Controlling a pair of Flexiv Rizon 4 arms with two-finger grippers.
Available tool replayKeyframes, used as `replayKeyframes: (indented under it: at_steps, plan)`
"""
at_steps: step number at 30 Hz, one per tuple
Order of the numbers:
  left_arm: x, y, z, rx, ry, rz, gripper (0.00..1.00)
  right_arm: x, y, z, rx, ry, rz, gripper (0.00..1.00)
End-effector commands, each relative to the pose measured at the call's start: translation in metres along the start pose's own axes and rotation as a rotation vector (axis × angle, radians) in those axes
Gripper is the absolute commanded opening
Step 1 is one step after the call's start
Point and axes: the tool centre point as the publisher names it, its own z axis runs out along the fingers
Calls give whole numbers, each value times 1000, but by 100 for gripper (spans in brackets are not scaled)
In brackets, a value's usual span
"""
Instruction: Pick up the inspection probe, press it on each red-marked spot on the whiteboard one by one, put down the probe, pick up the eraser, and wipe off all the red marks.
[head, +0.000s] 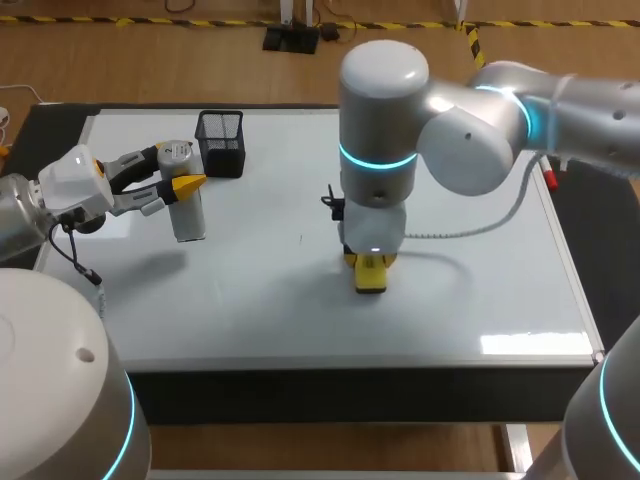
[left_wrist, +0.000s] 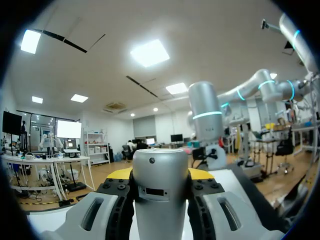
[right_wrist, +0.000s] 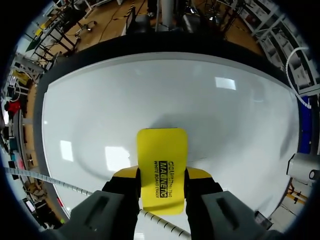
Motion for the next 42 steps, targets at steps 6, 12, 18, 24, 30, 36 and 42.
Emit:
replayKeyframes:
  at_steps: [6, 12, 18, 24, 30, 36, 42]
  plan:
    - [0, -1, 0, 0, 0, 1, 0, 35, -25, -32, 29, 15, 22, 0]
    - [0, -1, 0, 0, 0, 1, 0, 35, -25, -32, 29, 15, 22, 0]
    - [0, -1, 0, 0, 0, 1, 0, 35, -25, -32, 29, 15, 22, 0]
    - [0, -1, 0, 0, 0, 1, 0, 35, -25, -32, 29, 15, 22, 0]
    - [0, -1, 0, 0, 0, 1, 0, 35, -25, -32, 29, 15, 22, 0]
    - [0, -1, 0, 0, 0, 1, 0, 39, -53, -31, 55, 44, 13, 0]
    - [0, -1, 0, 0, 0, 1, 0, 59, -99, -29, 56, 46, 40, 0]
